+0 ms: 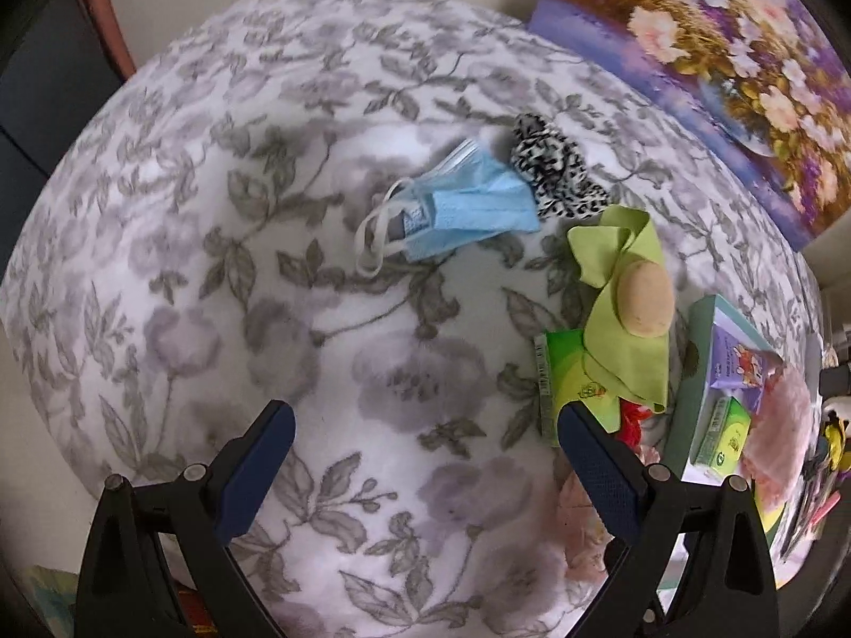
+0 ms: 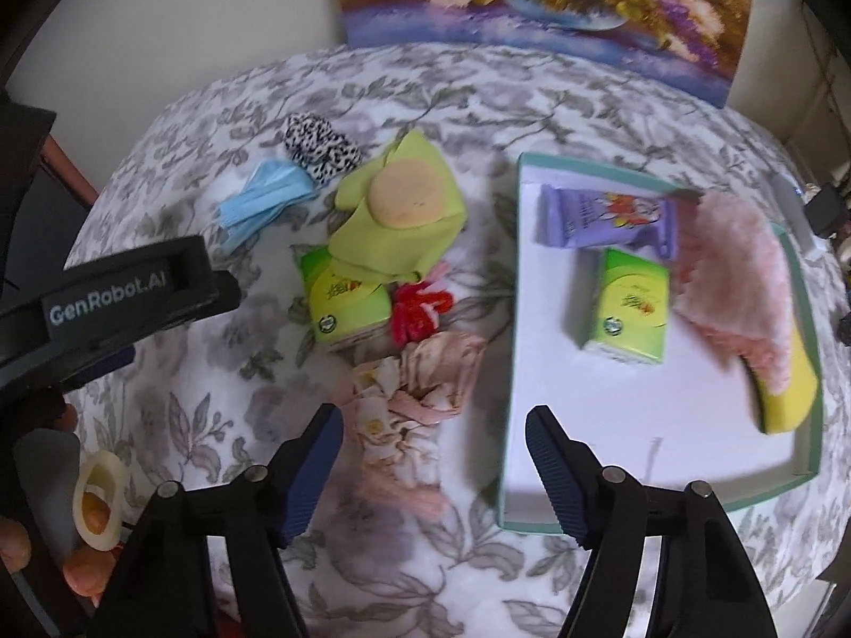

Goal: Organize soft objects
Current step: 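Move the right gripper toward the pink floral scrunchie beside the tray, then grasp the pink floral scrunchie with the right gripper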

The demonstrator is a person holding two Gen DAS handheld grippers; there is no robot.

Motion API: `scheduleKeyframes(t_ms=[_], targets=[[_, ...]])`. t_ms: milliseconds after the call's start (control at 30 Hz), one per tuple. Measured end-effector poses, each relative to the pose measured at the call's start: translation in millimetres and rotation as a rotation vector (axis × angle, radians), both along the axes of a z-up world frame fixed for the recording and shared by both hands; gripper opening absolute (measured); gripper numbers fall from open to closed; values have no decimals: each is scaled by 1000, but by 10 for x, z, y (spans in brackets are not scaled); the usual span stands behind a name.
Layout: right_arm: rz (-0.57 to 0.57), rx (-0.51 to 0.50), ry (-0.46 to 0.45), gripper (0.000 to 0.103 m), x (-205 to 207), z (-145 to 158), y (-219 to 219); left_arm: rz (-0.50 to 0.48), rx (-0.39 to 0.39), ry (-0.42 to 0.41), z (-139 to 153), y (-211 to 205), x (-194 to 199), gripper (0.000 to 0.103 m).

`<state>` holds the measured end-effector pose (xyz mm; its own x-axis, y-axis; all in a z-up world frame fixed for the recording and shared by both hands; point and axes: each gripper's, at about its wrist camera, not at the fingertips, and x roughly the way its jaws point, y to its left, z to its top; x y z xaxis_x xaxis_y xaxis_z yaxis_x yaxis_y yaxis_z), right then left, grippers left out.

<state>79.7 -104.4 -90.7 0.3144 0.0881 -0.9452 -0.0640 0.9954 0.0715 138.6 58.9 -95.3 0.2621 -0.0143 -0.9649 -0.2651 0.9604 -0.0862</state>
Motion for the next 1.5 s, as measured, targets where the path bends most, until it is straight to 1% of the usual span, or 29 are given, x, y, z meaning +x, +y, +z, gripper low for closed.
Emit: scheduleKeyframes(t_ms=[100,133,200,267,500,667,767,867,1000,1133,1233,1300,1433,1500], targets=[[2,4,28,74,37,-83,24,19,-18,30,-91,36,26,99],[2,10,40,73,49,-114,29,26,-27,42,-125,47,36,99],[3,23,59,66,70,-167,39,41,-54,65,-190,73,51,99],[6,32,76,66,90,-216,48,47,-75,79,-252,95,67,99],[4,50,115,66,138,-342,45,39,-75,94,-310,99,91,99],[19,43,116,63,166,-379,79,32,-77,106,-348,102,98,99],[30,46,137,59,187,-429,112,21,-75,107,-350,90,120,99],[33,42,146,59,206,-472,123,20,-75,109,-394,33,183,99],[27,48,170,58,242,-566,92,10,-64,107,-385,23,181,99],[40,32,159,57,258,-576,98,3,-59,108,-401,0,202,99],[45,27,151,51,227,-577,145,-2,-53,108,-403,-16,201,99],[43,39,149,43,225,-571,161,-7,-49,107,-406,-38,207,99],[38,61,147,37,223,-592,149,-14,-52,104,-415,-78,209,99],[33,76,149,31,229,-591,123,-16,-56,103,-415,-113,218,99]])
